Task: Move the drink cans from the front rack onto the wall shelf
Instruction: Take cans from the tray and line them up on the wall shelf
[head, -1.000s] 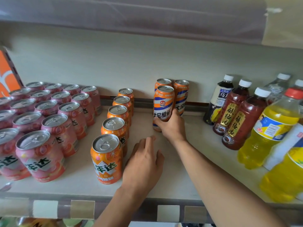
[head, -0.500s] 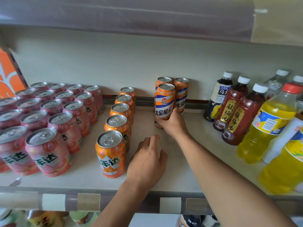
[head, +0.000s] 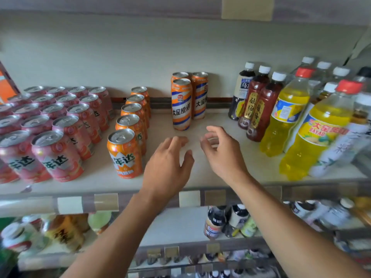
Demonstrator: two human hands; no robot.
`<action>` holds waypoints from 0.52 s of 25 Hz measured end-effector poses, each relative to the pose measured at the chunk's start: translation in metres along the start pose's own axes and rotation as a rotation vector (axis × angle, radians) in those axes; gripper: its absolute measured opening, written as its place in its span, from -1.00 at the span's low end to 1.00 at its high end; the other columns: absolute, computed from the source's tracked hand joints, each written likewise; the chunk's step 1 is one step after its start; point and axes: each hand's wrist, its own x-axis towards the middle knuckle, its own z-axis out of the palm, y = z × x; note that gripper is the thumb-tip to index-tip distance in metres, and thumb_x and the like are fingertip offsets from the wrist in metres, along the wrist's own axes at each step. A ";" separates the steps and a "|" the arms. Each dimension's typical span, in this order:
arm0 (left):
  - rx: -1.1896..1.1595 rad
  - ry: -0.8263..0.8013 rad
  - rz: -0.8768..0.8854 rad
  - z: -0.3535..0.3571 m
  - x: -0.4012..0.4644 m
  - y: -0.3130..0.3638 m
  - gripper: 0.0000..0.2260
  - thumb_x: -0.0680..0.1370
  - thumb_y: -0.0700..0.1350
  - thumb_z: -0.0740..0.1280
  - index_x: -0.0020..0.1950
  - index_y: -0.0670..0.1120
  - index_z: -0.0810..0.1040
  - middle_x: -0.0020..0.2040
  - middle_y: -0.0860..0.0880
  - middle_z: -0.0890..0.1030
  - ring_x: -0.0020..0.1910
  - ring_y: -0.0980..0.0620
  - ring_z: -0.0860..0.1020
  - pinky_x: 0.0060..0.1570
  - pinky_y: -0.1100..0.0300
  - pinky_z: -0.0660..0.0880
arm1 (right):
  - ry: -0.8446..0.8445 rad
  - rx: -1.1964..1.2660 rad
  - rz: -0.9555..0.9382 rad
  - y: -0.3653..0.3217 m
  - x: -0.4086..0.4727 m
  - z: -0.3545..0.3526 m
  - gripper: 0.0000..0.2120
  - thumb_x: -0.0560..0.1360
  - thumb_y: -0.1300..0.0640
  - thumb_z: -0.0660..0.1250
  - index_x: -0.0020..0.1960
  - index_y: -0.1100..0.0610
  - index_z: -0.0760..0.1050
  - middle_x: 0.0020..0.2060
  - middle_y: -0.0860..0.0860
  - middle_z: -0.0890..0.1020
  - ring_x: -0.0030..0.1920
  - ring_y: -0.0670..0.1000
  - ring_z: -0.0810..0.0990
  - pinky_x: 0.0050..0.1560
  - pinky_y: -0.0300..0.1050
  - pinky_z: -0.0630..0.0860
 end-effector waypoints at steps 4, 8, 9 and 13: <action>-0.071 -0.041 0.076 -0.011 -0.045 0.025 -0.75 0.56 -0.04 0.24 0.20 -0.08 0.51 0.06 0.02 0.58 0.02 0.08 0.55 -0.06 0.09 0.53 | 0.146 0.057 -0.148 0.007 -0.068 -0.006 -0.70 0.57 0.09 0.31 0.28 0.14 0.48 0.03 -0.05 0.62 -0.04 -0.13 0.56 -0.02 -0.22 0.54; -0.205 -0.155 0.144 -0.008 -0.087 0.033 -0.74 0.57 -0.03 0.21 0.20 -0.08 0.51 0.05 0.04 0.58 0.00 0.14 0.56 -0.11 0.07 0.56 | 0.249 0.036 -0.164 0.018 -0.135 -0.019 -0.67 0.57 0.05 0.24 0.25 0.21 0.50 -0.01 -0.02 0.62 -0.04 -0.11 0.57 0.00 -0.29 0.49; -0.227 -0.193 0.159 -0.004 -0.097 0.031 -0.73 0.57 -0.02 0.20 0.21 -0.08 0.51 0.05 0.04 0.58 0.00 0.13 0.56 -0.11 0.07 0.57 | 0.252 0.009 -0.152 0.023 -0.150 -0.021 -0.67 0.57 0.05 0.23 0.24 0.22 0.51 -0.02 0.00 0.62 -0.03 -0.08 0.58 0.01 -0.26 0.50; -0.280 -0.387 0.188 0.019 -0.145 0.002 -0.69 0.57 0.05 0.16 0.21 -0.06 0.51 0.06 0.05 0.58 0.00 0.11 0.56 -0.11 0.06 0.56 | 0.248 -0.128 -0.001 0.051 -0.219 -0.015 -0.67 0.57 0.08 0.23 0.23 0.25 0.52 -0.03 0.04 0.62 -0.01 -0.04 0.59 0.03 -0.13 0.54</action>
